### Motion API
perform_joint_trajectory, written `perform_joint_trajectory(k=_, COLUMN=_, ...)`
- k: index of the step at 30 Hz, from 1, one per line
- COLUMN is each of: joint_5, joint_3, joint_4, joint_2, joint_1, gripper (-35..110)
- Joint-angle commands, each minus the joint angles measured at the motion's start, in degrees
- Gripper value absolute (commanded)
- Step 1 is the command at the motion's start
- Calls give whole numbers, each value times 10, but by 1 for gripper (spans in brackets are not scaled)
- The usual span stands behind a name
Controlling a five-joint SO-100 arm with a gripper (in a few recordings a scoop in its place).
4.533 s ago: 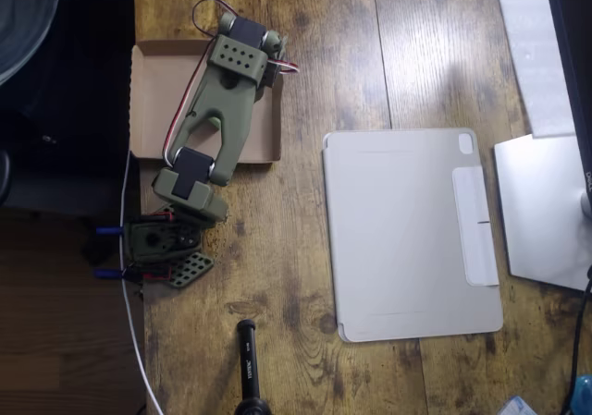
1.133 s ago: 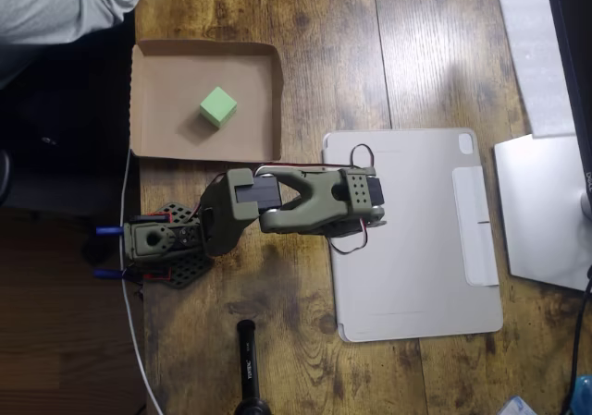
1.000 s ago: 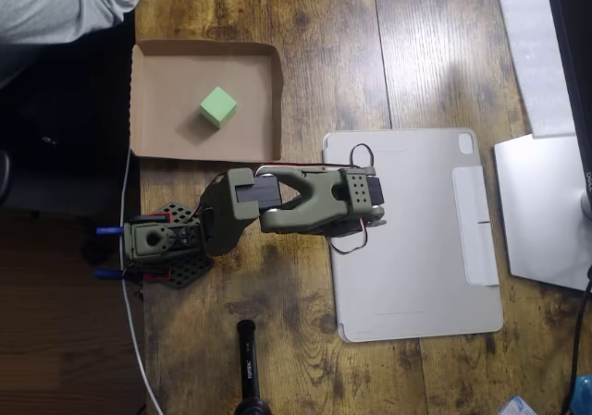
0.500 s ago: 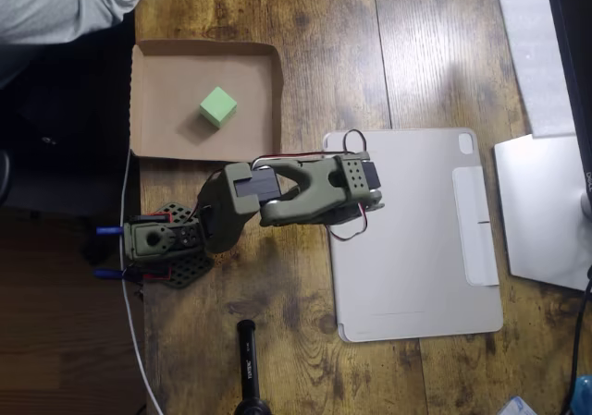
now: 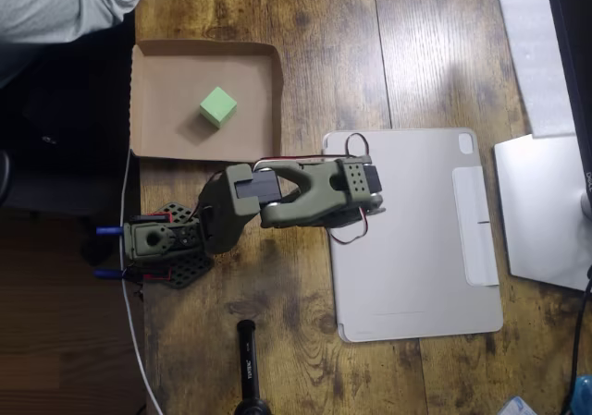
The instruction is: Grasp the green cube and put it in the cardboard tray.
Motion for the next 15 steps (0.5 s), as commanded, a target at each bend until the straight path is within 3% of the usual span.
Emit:
perform_joint_trajectory(k=1, joint_5=2, joint_3=-3, joint_4=13, joint_2=18, joint_1=7, gripper=6)
perform_joint_trajectory(k=15, joint_5=0, joint_3=-4, joint_4=13, joint_2=16, joint_1=12, gripper=6)
